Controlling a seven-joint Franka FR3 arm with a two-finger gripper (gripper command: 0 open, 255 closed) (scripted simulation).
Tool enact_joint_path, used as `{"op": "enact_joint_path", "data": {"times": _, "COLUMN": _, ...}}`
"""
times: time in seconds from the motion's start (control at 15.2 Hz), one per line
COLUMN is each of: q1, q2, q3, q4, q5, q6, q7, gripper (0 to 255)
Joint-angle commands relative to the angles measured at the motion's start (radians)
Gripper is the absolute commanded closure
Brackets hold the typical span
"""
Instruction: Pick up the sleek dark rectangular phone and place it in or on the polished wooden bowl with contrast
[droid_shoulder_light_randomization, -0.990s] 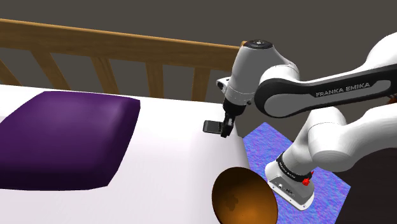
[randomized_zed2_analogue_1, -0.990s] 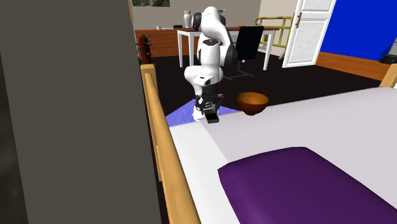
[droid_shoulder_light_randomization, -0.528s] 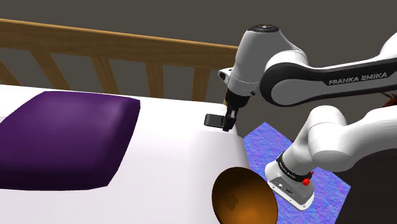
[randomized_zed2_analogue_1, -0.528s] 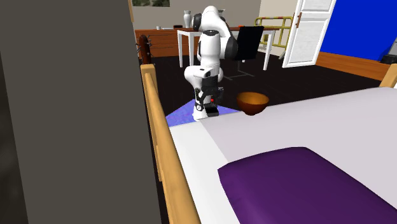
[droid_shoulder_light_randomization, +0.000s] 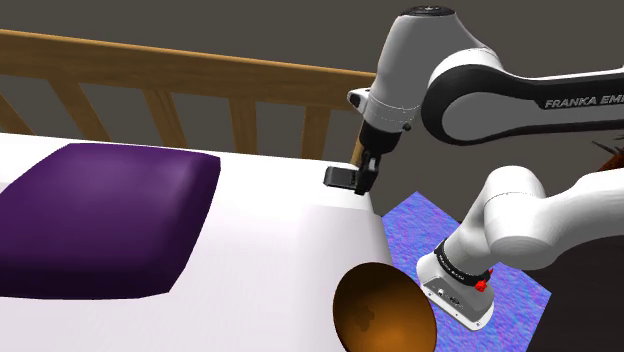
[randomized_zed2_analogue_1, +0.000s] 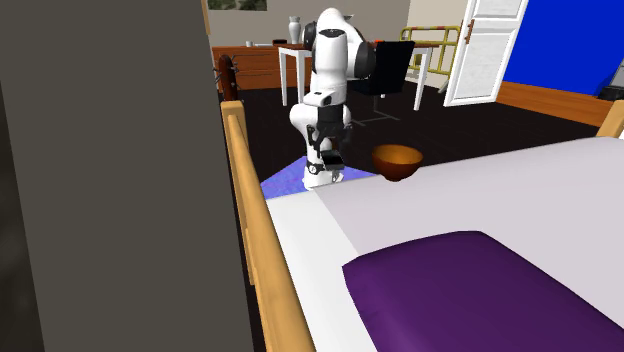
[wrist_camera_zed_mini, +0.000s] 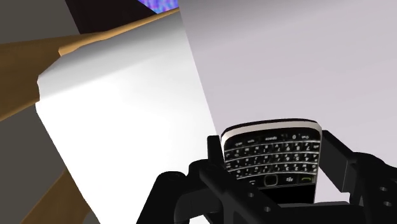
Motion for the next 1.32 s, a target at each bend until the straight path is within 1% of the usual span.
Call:
{"op": "enact_joint_path", "data": {"times": 0.0, "q1": -0.001, "q2": -0.005, "q3": -0.002, "q4": 0.025, "q5": -0.003, "q6": -0.030, "q7": 0.001, "gripper": 255}}
{"op": "enact_joint_path", "data": {"times": 0.4, "q1": -0.004, "q2": -0.011, "q3": -0.010, "q4": 0.099, "q5": -0.010, "q6": -0.110, "q7": 0.004, "gripper": 255}}
{"op": "enact_joint_path", "data": {"times": 0.79, "q1": 0.078, "q2": -0.128, "q3": 0.101, "q4": 0.056, "q5": 0.086, "q6": -0.174, "q7": 0.137, "gripper": 255}}
{"op": "enact_joint_path", "data": {"times": 1.25, "q1": 0.174, "q2": -0.204, "q3": 0.247, "q4": 0.063, "q5": 0.212, "q6": -0.232, "q7": 0.307, "gripper": 255}}
